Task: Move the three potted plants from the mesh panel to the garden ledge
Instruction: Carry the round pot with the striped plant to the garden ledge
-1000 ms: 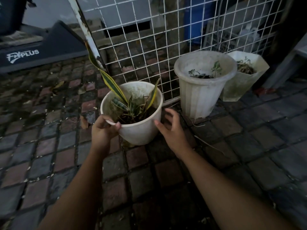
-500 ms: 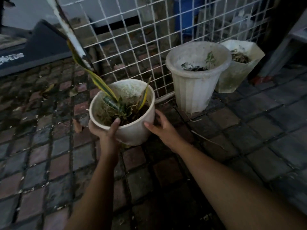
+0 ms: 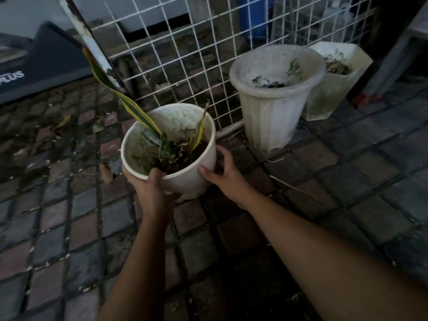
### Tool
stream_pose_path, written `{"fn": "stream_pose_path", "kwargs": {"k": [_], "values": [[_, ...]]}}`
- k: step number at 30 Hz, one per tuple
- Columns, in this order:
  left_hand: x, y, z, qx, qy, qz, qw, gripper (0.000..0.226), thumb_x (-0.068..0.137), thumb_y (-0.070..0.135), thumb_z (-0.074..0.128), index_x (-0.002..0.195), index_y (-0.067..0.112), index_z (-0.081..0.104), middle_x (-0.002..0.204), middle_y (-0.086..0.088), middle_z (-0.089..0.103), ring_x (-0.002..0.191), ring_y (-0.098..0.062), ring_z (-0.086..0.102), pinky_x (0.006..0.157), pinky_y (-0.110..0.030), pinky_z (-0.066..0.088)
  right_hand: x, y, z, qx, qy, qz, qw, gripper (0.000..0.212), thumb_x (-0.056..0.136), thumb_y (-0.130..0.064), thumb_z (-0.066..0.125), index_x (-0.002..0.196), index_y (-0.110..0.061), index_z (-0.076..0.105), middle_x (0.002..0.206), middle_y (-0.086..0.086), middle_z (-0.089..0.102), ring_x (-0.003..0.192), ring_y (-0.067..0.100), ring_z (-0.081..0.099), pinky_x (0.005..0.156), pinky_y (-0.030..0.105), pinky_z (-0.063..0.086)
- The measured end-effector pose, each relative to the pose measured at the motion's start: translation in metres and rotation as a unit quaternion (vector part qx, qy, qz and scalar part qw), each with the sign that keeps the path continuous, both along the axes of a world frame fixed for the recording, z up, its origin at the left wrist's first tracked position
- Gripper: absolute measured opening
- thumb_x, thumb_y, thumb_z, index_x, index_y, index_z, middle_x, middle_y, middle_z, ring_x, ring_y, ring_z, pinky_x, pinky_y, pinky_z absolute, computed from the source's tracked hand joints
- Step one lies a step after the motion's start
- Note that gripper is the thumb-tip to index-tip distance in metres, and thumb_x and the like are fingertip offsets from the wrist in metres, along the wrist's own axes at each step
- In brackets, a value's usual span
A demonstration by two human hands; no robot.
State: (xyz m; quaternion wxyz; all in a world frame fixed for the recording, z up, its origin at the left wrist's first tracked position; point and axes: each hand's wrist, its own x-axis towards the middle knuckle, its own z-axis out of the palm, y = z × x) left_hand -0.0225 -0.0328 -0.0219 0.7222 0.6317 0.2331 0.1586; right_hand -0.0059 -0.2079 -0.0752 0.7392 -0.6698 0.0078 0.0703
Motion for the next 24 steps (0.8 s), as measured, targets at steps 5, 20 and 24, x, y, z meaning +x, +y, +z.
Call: {"fn": "stream_pose_path", "kwargs": {"k": [5,20,24], "values": [[-0.011,0.013,0.004,0.021,-0.004,-0.042,0.999,0.081,0.080,-0.013,0.046,0.156,0.009,0.031,0.141,-0.002,0.061,0.114,-0.047,0.061,0.086,-0.063,0.057,-0.005,-0.001,-0.011,0.072,0.023,0.016,0.997,0.111,0.062,-0.049,0.090,0.156,-0.041,0.031,0.160,-0.002,0.046,0.142,0.016,0.049,0.109,0.035,0.052],[0.014,0.032,0.094,0.061,-0.077,-0.185,0.978,0.076,0.088,0.045,0.044,0.161,0.029,0.035,0.145,-0.017,0.064,0.097,-0.018,0.076,0.064,-0.025,0.061,-0.007,-0.002,0.071,0.153,-0.056,-0.051,0.985,0.107,0.057,-0.060,0.091,0.145,-0.072,0.031,0.166,-0.009,0.030,0.145,0.022,0.046,0.112,0.055,0.048],[0.015,0.023,0.128,0.082,-0.172,-0.220,0.957,0.107,0.082,0.070,0.068,0.167,0.032,0.015,0.164,-0.002,0.047,0.150,-0.025,0.049,0.114,-0.049,0.050,-0.002,-0.006,0.121,0.195,-0.084,-0.022,0.977,0.094,0.058,-0.063,0.093,0.135,-0.077,0.040,0.138,-0.031,0.062,0.123,0.002,0.066,0.095,0.046,0.061]]}}
